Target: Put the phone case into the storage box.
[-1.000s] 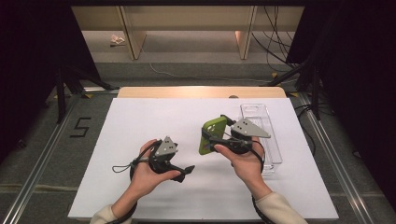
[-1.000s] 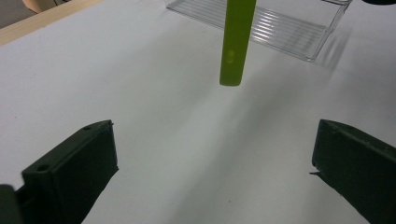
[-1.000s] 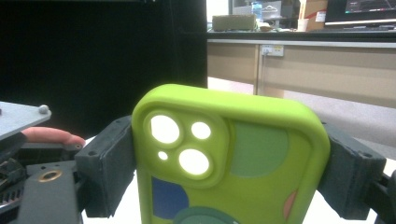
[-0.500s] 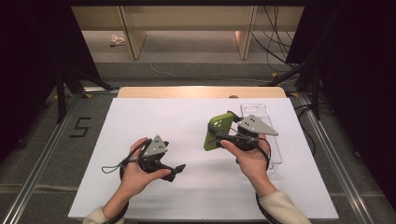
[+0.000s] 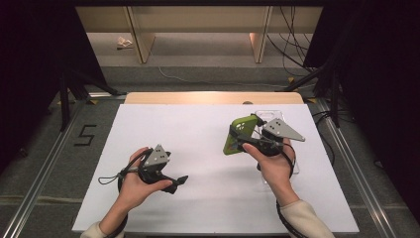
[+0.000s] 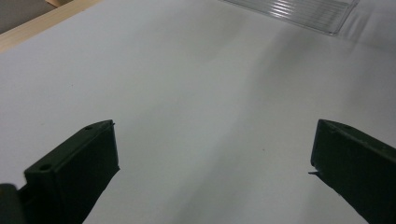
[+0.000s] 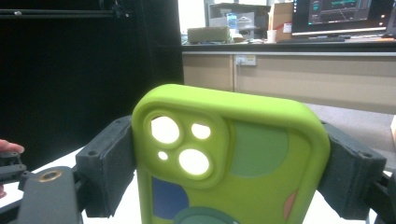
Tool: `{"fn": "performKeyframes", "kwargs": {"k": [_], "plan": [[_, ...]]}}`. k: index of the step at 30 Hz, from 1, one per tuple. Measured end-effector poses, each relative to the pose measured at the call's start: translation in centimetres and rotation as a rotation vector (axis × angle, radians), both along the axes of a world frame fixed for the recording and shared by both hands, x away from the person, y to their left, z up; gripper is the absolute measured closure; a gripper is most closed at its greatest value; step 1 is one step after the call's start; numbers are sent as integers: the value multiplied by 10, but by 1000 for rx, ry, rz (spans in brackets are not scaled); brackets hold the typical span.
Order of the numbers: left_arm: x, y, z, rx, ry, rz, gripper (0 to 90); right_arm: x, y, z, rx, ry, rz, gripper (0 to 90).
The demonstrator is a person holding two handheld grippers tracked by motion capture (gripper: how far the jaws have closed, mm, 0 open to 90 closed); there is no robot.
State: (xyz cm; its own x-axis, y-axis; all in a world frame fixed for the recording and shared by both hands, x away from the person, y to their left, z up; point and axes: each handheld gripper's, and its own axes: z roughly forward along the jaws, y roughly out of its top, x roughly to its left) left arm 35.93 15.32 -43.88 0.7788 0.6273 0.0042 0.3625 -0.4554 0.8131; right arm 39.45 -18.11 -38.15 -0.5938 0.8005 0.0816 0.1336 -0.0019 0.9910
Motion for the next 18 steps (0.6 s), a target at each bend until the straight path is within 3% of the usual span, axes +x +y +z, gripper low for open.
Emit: {"fn": "performKeyframes", "kwargs": {"k": [18], "plan": [[-3,15,-1,4,-10,40,10,5,-21,7,21,-16,-65,173]]}}
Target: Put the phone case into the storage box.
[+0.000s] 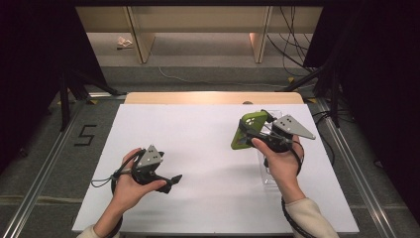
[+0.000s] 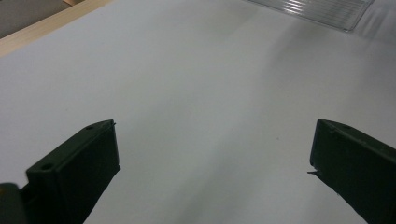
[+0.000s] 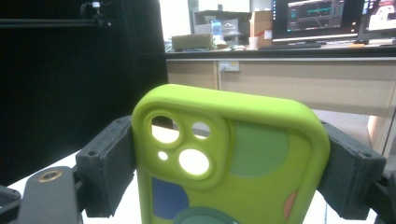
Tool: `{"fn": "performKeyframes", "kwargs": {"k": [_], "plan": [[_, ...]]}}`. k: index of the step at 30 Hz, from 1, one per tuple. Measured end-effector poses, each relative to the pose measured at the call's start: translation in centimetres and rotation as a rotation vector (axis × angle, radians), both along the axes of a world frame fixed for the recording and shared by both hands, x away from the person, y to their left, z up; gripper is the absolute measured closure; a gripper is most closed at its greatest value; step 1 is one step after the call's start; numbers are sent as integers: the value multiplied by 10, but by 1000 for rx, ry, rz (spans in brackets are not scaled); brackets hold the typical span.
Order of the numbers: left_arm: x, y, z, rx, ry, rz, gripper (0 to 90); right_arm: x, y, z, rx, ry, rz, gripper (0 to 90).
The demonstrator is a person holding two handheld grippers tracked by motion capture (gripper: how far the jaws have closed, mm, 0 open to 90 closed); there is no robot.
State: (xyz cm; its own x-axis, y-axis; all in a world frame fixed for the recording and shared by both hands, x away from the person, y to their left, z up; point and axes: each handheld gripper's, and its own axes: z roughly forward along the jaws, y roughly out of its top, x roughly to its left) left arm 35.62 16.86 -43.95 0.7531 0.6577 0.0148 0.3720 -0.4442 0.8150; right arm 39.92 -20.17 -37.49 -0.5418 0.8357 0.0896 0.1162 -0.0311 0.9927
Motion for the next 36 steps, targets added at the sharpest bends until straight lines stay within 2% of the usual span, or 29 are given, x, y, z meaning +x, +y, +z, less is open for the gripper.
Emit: {"fn": "performKeyframes", "kwargs": {"k": [20,36], "plan": [[-1,12,0,-10,-3,31,10,2,-21,7,18,-16,-68,173],[0,18,0,-26,-13,46,9,3,-30,10,26,-22,-97,174]]}}
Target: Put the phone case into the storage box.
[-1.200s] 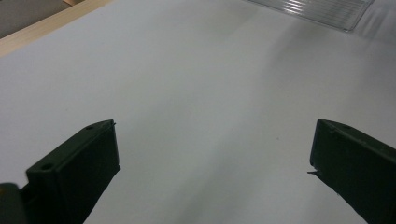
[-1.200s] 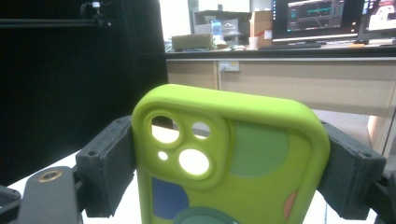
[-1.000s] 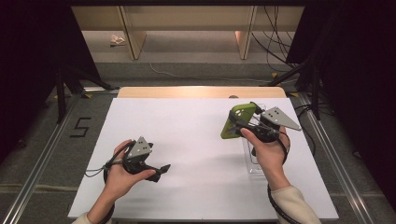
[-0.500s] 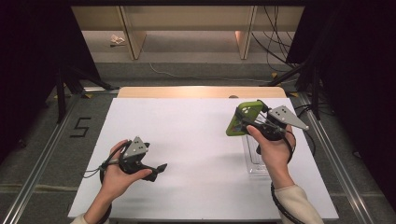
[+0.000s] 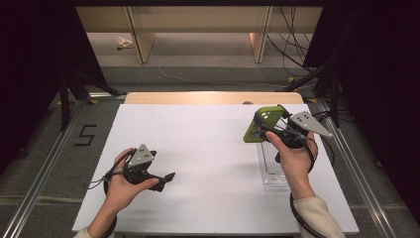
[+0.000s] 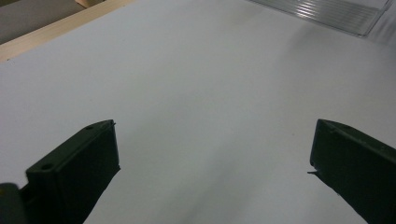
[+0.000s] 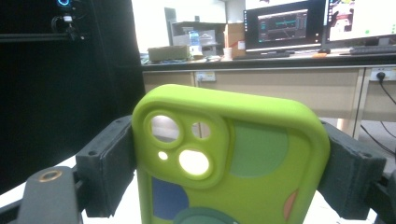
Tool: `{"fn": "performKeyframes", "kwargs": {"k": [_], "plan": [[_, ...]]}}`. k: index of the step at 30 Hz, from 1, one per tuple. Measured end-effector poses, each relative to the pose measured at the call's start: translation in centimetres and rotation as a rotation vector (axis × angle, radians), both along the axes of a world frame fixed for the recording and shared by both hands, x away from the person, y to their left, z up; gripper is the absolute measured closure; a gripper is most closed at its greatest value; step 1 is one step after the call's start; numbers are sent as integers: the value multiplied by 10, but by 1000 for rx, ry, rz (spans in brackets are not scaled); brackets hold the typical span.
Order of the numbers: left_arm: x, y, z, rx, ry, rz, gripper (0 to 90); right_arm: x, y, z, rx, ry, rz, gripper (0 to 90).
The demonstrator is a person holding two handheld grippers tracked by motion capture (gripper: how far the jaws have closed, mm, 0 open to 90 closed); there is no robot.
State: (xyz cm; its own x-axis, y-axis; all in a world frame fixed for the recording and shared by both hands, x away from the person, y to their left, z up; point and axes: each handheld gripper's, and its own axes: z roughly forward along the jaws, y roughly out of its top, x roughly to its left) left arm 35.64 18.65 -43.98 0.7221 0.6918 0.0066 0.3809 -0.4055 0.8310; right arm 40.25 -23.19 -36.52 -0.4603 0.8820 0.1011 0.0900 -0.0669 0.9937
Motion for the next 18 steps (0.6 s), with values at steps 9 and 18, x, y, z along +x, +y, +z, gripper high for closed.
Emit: {"fn": "performKeyframes", "kwargs": {"k": [9,18], "plan": [[0,0,1,-3,-3,1,8,1,-8,2,7,-3,-24,173],[0,1,1,-2,-4,7,9,1,-13,4,-8,-13,-41,173]]}}
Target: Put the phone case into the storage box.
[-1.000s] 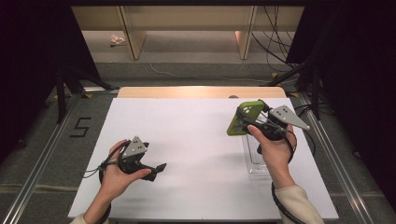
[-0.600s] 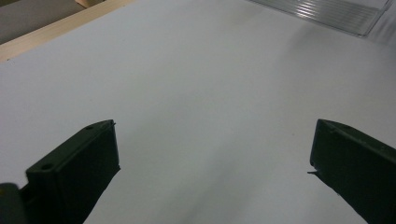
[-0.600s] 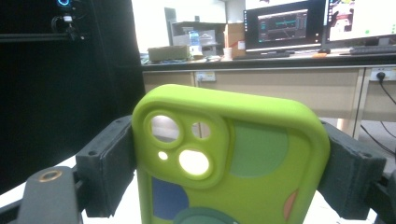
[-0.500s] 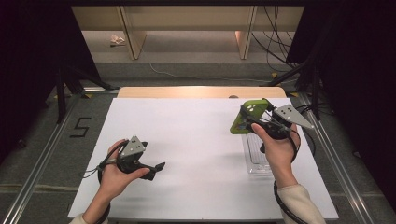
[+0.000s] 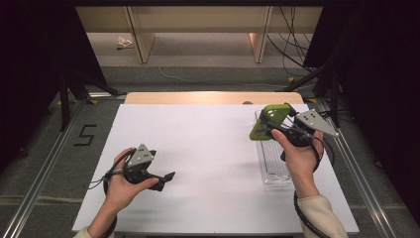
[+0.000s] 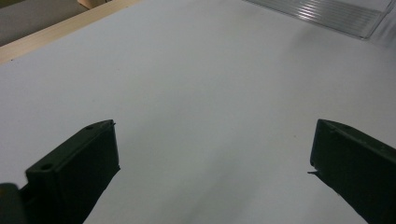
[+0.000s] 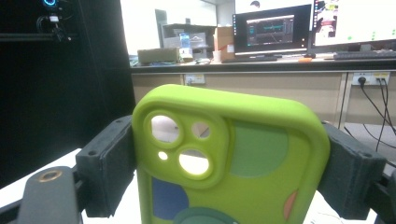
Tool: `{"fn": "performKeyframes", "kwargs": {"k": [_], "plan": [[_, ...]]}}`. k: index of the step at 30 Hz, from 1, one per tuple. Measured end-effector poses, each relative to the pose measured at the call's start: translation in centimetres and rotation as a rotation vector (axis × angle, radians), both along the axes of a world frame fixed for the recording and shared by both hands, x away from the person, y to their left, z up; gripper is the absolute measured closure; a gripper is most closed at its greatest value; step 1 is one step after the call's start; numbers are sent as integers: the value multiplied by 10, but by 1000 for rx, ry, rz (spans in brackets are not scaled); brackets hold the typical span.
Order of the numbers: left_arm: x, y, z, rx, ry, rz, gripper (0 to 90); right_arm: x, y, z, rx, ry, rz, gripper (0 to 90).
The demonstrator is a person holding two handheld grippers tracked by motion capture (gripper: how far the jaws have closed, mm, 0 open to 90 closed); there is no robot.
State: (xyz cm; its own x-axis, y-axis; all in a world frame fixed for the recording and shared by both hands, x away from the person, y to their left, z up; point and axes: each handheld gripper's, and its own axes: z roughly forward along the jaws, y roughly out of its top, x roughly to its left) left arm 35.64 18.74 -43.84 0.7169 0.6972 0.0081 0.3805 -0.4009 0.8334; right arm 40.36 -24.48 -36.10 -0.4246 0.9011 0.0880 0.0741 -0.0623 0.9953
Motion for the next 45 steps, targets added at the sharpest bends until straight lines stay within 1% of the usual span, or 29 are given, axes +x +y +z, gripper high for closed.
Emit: {"fn": "performKeyframes", "kwargs": {"k": [13,22,28,45], "plan": [[0,1,1,-5,-6,7,8,1,-10,1,-7,-3,-36,174],[0,1,1,-4,-6,10,8,1,-12,1,-27,-4,-52,174],[0,1,1,-5,-6,11,8,2,-14,0,-27,0,-61,174],[0,1,0,-5,-7,11,8,4,-17,-1,-49,9,-84,174]]}}
